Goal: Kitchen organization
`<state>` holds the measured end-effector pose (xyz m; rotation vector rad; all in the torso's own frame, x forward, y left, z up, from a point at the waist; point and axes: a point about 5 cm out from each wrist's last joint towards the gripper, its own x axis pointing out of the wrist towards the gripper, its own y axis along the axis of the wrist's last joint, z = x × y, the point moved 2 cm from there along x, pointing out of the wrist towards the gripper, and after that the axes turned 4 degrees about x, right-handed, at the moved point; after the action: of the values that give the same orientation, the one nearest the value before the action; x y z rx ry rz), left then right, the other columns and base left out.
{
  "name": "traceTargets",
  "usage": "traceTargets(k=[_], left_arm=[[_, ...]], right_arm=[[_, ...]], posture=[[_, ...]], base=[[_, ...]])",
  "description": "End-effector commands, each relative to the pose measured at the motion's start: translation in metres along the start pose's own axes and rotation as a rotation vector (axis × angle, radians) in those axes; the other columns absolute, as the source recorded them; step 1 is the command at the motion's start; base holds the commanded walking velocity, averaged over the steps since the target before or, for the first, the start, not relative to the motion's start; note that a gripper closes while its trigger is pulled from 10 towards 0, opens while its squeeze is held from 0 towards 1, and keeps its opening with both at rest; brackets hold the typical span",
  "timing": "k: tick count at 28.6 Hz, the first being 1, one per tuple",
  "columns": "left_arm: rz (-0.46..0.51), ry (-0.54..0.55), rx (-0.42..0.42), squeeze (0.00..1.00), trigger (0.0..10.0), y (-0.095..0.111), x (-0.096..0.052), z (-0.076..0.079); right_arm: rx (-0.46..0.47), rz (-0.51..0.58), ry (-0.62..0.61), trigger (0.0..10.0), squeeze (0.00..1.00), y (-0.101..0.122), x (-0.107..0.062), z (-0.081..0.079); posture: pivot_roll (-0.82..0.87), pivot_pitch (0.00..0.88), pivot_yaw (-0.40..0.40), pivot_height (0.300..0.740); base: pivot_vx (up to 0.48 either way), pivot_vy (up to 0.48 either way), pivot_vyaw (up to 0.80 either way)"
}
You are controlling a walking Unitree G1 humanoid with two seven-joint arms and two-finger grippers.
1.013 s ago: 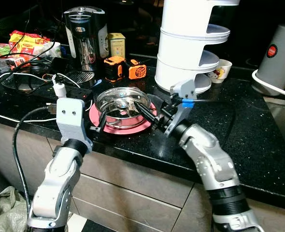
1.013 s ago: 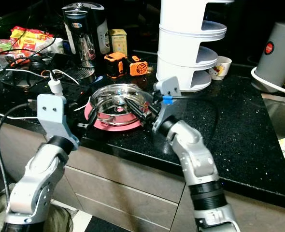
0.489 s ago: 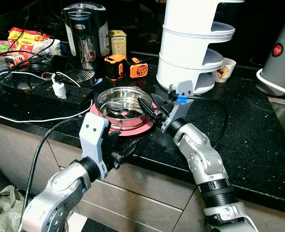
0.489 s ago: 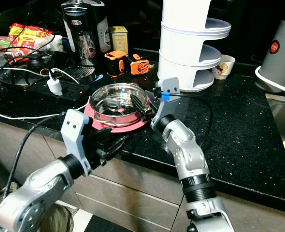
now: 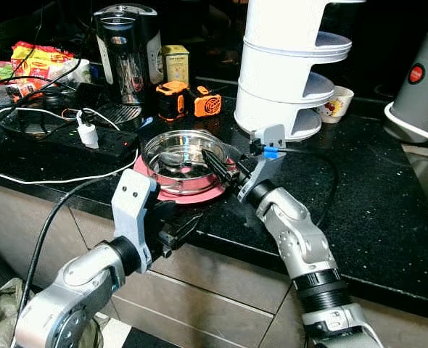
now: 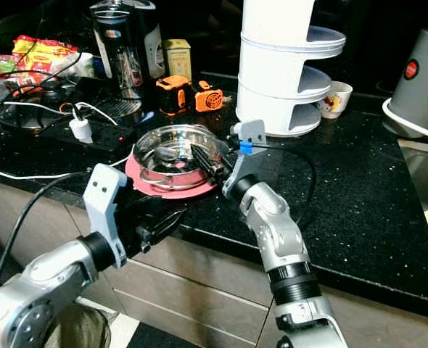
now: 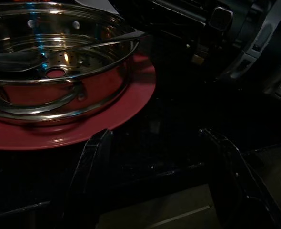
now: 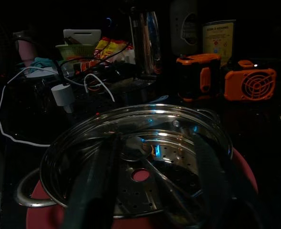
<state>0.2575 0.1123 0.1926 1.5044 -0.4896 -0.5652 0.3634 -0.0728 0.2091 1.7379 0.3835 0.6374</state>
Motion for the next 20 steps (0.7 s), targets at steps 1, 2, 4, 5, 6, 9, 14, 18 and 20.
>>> traceTargets(k=[1, 2, 4, 5, 6, 9, 14, 18, 20], left_arm=[[0.002, 0.004, 0.012, 0.00, 10.0, 0.0030, -0.0021, -0.0005], [0.000, 0.006, 0.011, 0.00, 10.0, 0.0027, -0.0024, -0.0006], [-0.002, 0.007, 0.011, 0.00, 10.0, 0.0025, -0.0026, -0.0007], [-0.004, 0.009, 0.010, 0.00, 10.0, 0.0024, -0.0029, -0.0010], [-0.004, 0.009, 0.010, 0.00, 10.0, 0.0024, -0.0029, -0.0010], [-0.010, 0.013, 0.009, 0.00, 10.0, 0.0021, -0.0034, -0.0018], [-0.016, 0.021, 0.010, 0.00, 10.0, 0.0018, -0.0038, -0.0035], [-0.019, 0.029, 0.012, 0.00, 10.0, 0.0015, -0.0041, -0.0043], [-0.019, 0.030, 0.012, 0.00, 10.0, 0.0015, -0.0044, -0.0045]], right_arm=[[0.011, -0.010, -0.009, 4.6, 0.00, -0.0057, -0.0024, 0.0025], [0.011, -0.011, -0.008, 1.1, 0.00, -0.0061, -0.0029, 0.0029], [0.010, -0.012, -0.007, 1.1, 0.00, -0.0065, -0.0032, 0.0031], [0.011, -0.013, -0.007, 0.8, 0.00, -0.0067, -0.0035, 0.0033], [0.011, -0.013, -0.007, 0.8, 0.00, -0.0067, -0.0035, 0.0033], [0.006, -0.017, -0.009, 5.1, 0.00, -0.0077, -0.0043, 0.0037], [0.013, -0.019, 0.013, 10.0, 0.00, -0.0104, -0.0077, 0.0028], [0.042, 0.012, 0.038, 10.0, 1.00, -0.0076, -0.0106, 0.0013], [0.045, 0.022, 0.049, 10.0, 1.00, -0.0061, -0.0112, -0.0002]], posture=[[0.09, 0.000, -0.024, 0.740], [0.09, 0.000, -0.023, 0.740], [0.09, 0.000, -0.023, 0.740], [0.09, 0.000, -0.024, 0.740], [0.09, 0.000, -0.024, 0.740], [0.10, 0.000, -0.023, 0.740], [0.10, 0.000, -0.022, 0.740], [0.10, 0.000, -0.024, 0.740], [0.10, 0.000, -0.023, 0.740]], base=[[0.000, 0.000, 0.00], [0.000, 0.000, 0.00], [0.000, 0.000, 0.00], [0.000, 0.000, 0.00], [0.000, 0.000, 0.00], [0.000, 0.000, 0.00], [0.000, 0.000, 0.00], [0.000, 0.000, 0.00], [0.000, 0.000, 0.00]])
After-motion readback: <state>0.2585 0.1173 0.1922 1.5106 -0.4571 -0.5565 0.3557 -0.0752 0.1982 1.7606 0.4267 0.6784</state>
